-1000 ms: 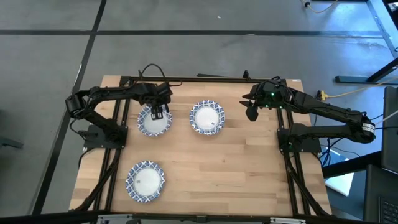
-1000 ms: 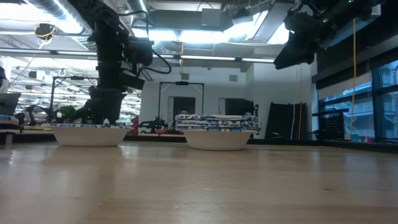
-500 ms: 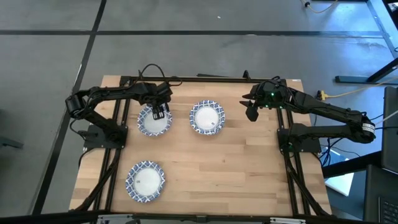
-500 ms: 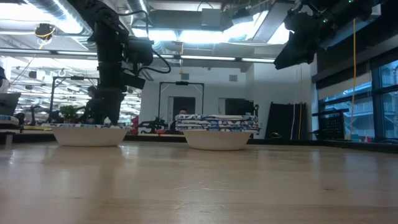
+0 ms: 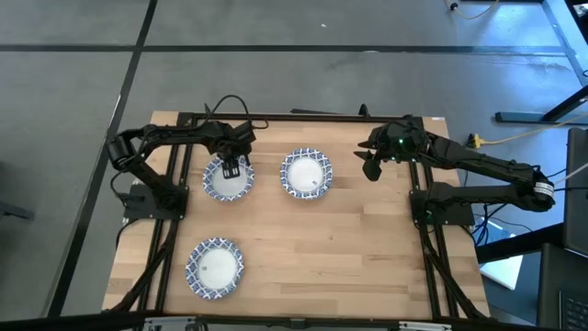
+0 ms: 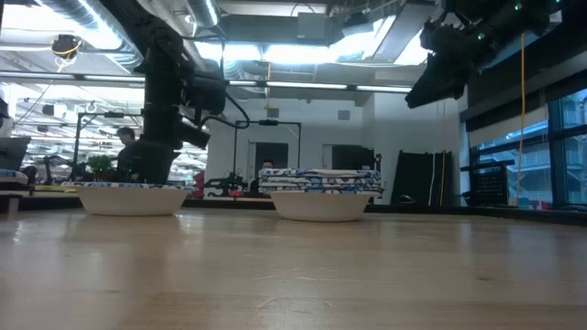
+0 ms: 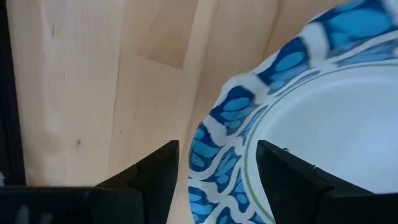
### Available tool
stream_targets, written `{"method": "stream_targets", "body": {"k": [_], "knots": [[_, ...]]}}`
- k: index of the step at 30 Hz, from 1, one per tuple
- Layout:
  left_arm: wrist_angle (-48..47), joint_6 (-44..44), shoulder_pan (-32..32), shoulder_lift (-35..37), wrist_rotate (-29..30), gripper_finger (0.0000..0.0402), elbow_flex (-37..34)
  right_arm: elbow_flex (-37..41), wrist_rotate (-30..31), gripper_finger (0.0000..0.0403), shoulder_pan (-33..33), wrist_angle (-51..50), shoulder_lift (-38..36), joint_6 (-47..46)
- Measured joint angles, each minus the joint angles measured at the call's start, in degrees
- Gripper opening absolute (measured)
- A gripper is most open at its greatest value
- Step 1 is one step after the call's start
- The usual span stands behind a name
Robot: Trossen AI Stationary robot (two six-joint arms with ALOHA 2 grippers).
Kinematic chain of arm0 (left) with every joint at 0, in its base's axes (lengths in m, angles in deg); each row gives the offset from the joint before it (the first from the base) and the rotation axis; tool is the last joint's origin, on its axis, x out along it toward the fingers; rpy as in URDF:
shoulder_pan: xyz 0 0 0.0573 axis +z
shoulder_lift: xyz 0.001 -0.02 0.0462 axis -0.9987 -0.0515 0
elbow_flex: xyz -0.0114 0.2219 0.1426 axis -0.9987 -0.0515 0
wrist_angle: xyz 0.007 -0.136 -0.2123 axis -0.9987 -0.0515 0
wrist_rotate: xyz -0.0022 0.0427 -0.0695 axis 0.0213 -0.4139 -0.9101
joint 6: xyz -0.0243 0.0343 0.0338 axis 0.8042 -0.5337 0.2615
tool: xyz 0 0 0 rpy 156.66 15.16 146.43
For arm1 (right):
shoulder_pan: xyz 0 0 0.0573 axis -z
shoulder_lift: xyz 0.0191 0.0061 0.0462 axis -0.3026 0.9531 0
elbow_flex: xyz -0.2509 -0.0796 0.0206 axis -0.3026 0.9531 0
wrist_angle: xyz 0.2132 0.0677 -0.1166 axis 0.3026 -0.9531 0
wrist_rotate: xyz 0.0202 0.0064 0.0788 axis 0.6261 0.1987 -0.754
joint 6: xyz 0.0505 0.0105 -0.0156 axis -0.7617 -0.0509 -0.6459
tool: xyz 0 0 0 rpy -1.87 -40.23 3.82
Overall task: Nest bowls inside each other
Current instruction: Stack the top bowl on top of the bowl on the table
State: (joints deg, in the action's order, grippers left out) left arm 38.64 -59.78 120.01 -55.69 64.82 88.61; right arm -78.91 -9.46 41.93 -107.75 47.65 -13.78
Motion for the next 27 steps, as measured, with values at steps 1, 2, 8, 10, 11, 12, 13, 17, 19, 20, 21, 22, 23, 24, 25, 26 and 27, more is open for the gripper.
{"method": "stream_targets", "body": {"k": [1,2,8,10,11,12,13,17,19,20,21,22,23,24,25,26,27], "knots": [[-0.02,0.00,0.09,-0.29,0.28,0.0209,0.00,0.92,0.00,0.0154,0.00,0.60,0.00,-0.26],[-0.02,-0.01,0.16,-0.48,0.38,0.0209,0.00,2.07,-0.01,0.0154,0.00,1.61,0.00,-0.85],[0.28,0.11,0.14,-0.48,0.48,0.0207,0.00,9.61,-0.56,0.0154,0.00,10.00,0.02,-4.48],[0.26,0.11,0.14,-0.48,0.46,0.0200,0.00,11.13,-1.26,0.0154,0.00,13.18,0.02,-5.53],[0.27,0.09,0.14,-0.48,0.43,0.0195,0.00,11.46,-1.83,0.0154,0.00,14.20,0.01,-5.76],[0.25,0.06,0.14,-0.48,0.32,0.0189,0.00,11.51,-2.43,0.0154,0.00,15.03,0.01,-5.83],[0.26,0.06,0.14,-0.48,0.05,0.0181,0.00,11.51,-2.61,0.0154,0.00,15.98,0.00,-5.80],[0.26,0.06,0.14,-0.48,-0.11,0.0145,0.00,11.51,-2.65,0.0154,0.00,19.03,0.00,-4.60],[0.25,0.06,0.14,-0.48,-0.11,0.0127,0.00,11.51,-2.66,0.0154,0.00,20.38,0.00,-3.65],[0.26,0.04,0.14,-0.48,-0.11,0.0118,0.00,11.51,-2.67,0.0154,0.00,21.01,0.00,-2.96],[0.26,0.04,0.14,-0.48,-0.13,0.0111,0.00,11.51,-2.65,0.0154,0.00,21.73,0.00,-2.56],[0.24,0.04,0.14,-0.48,-0.13,0.0103,0.00,11.51,-2.67,0.0154,0.00,22.29,0.00,-2.18],[0.26,0.03,0.14,-0.46,-0.15,0.0097,0.00,11.51,-2.67,0.0154,0.00,22.64,0.00,-1.63],[0.24,0.03,0.14,-0.46,-0.15,0.0091,0.00,11.51,-2.67,0.0154,0.00,22.93,0.00,-1.40],[0.24,0.01,0.14,-0.44,-0.17,0.0085,0.00,11.51,-2.65,0.0154,0.00,23.13,0.00,-1.33],[0.24,0.01,0.14,-0.44,-0.19,0.0080,0.00,11.51,-2.65,0.0154,0.00,23.17,0.00,-1.33],[0.24,0.01,0.14,-0.44,-0.22,0.0076,0.00,11.51,-2.65,0.0154,0.00,23.13,0.00,-1.33]]}}
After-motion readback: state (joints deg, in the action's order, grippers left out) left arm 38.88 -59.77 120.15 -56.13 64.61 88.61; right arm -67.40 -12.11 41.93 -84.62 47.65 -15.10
